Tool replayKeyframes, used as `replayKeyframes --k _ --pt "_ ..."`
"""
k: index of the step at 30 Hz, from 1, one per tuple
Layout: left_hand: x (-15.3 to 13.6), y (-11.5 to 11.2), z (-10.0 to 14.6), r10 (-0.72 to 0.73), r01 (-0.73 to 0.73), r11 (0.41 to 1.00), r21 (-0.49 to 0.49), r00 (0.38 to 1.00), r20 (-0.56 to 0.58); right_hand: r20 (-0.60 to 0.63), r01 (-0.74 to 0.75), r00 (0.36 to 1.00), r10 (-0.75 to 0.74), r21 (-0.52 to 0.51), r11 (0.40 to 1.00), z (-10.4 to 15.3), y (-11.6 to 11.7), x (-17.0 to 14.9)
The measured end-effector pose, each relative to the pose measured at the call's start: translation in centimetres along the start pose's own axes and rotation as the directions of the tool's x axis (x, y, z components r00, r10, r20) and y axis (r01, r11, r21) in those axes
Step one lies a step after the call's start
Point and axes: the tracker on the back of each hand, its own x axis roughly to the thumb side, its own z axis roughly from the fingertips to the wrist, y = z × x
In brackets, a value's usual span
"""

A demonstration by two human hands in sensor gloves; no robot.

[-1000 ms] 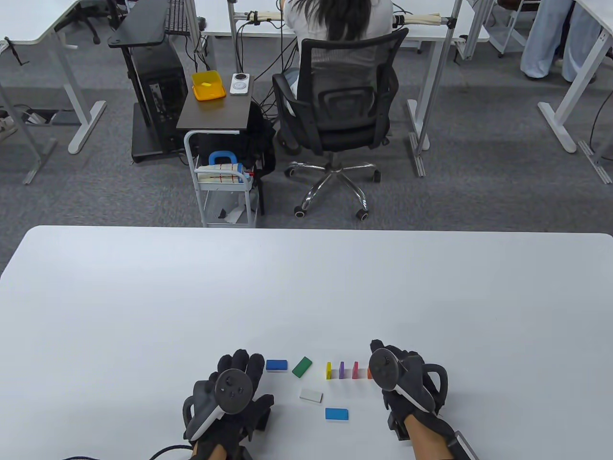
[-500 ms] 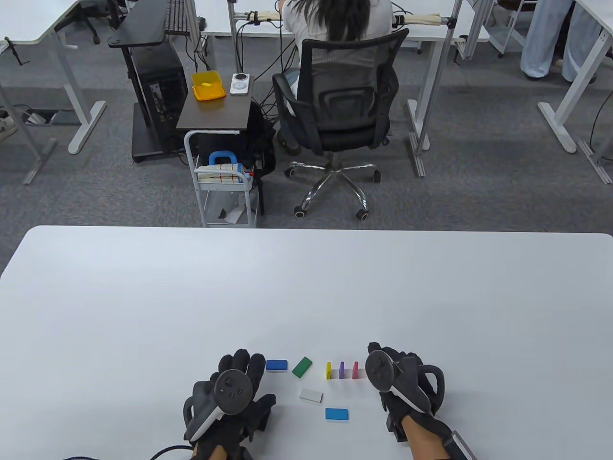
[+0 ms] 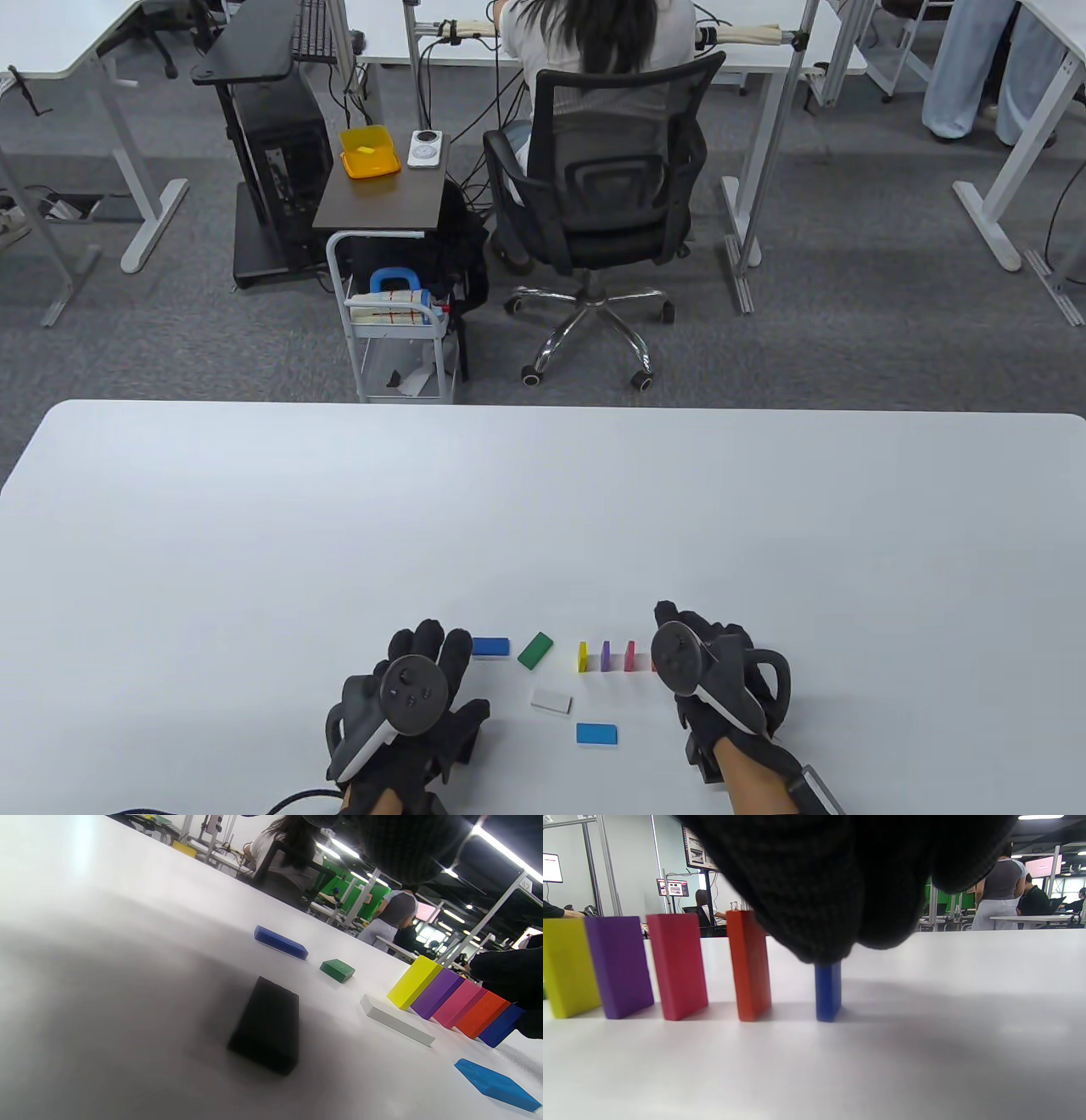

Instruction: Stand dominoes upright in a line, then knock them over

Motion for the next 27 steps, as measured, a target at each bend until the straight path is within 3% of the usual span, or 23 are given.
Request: replayKeyframes --k 9,12,16,18,22,24,27 --pt "0.0 0.1 0.1 0.004 -0.004 1.0 0.003 1.0 0.0 -0.003 0.015 1.0 -0.015 -0.027 1.0 0.5 -1.6 -0.3" --pt "0.0 0.1 0.1 0.003 -0.003 1.0 0.006 1.0 0.001 0.052 0.007 0.999 0.0 -0.135 0.991 1.7 -3.0 0.4" --pt "0.1 0.1 0.1 -0.001 0.001 1.0 0.008 1.0 0.002 0.167 0.037 0.986 -0.006 -0.18 0.983 3.5 -4.2 2.4" --pt "0.1 0.1 0.1 -0.002 0.002 1.0 0.007 1.0 0.003 0.226 0.06 0.974 -0.023 -0.156 0.986 4.0 -4.3 3.4" --pt "0.2 0.0 0.1 -0.002 0.002 1.0 0.005 1.0 0.003 0.352 0.198 0.912 -0.21 0.07 0.978 4.5 -3.3 5.9" --pt "0.1 -0.1 0.1 -0.006 0.006 1.0 0.0 1.0 -0.001 0.389 0.114 0.908 -0.158 0.133 0.985 4.7 -1.9 7.5" --pt "0.1 0.0 0.1 -0.006 0.006 1.0 0.0 1.0 -0.002 0.417 -0.015 0.908 -0.041 0.13 0.991 5.0 -0.4 8.8"
